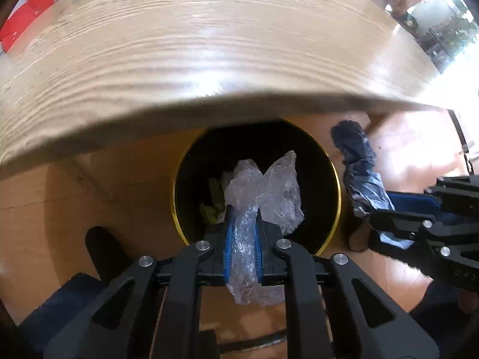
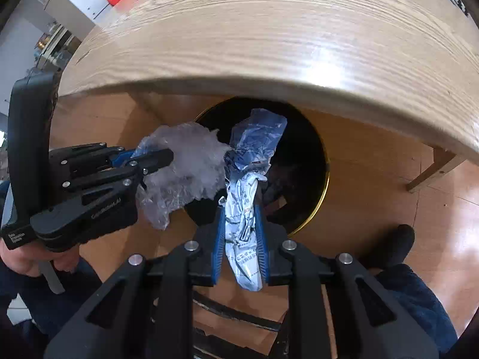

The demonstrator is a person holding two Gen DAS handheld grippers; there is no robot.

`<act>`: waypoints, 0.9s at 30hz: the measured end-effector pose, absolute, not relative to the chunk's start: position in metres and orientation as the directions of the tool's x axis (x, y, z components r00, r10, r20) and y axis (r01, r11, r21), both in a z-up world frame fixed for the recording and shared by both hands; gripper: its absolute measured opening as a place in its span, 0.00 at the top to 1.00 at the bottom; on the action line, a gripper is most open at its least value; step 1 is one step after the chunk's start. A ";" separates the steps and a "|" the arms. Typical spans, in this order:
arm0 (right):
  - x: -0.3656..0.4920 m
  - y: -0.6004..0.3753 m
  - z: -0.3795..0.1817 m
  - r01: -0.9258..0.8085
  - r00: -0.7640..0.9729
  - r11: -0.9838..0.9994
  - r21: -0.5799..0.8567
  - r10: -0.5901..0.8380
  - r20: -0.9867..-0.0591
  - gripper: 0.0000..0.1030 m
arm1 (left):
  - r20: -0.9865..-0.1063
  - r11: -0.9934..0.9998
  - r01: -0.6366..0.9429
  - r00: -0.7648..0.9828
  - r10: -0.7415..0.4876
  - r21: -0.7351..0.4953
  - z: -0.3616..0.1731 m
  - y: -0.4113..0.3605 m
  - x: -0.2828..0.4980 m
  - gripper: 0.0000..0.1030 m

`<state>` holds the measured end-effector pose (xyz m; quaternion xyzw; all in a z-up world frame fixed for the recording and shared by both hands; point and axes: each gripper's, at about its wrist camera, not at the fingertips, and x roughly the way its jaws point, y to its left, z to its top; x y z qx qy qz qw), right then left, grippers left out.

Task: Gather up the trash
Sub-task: 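Carry plastic bag and foil over the bin and open both tools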

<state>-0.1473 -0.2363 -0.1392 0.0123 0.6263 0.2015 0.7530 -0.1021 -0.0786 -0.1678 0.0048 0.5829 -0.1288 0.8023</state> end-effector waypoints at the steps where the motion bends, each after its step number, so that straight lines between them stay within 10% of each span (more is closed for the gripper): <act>1: -0.143 -0.233 -0.139 -0.284 0.135 0.920 0.270 0.317 -0.939 0.80 | -0.939 0.968 0.210 0.282 -0.196 -0.139 -0.170 -0.079 -0.100 0.89; 20: -0.133 -0.228 -0.145 -0.262 0.136 0.931 0.253 0.295 -0.946 0.78 | -0.944 0.960 0.238 0.256 -0.206 -0.145 -0.179 -0.080 -0.103 0.88; 22: -0.133 -0.228 -0.145 -0.259 0.137 0.933 0.249 0.291 -0.947 0.55 | -0.948 0.961 0.241 0.249 -0.196 -0.136 -0.176 -0.083 -0.101 0.80; 24: -0.134 -0.228 -0.144 -0.263 0.157 0.935 0.238 0.285 -0.945 0.35 | -0.949 0.961 0.238 0.244 -0.198 -0.140 -0.178 -0.083 -0.101 0.42; 27: -0.134 -0.229 -0.140 -0.268 0.171 0.934 0.236 0.288 -0.942 0.35 | -0.944 0.961 0.242 0.265 -0.195 -0.131 -0.177 -0.084 -0.104 0.30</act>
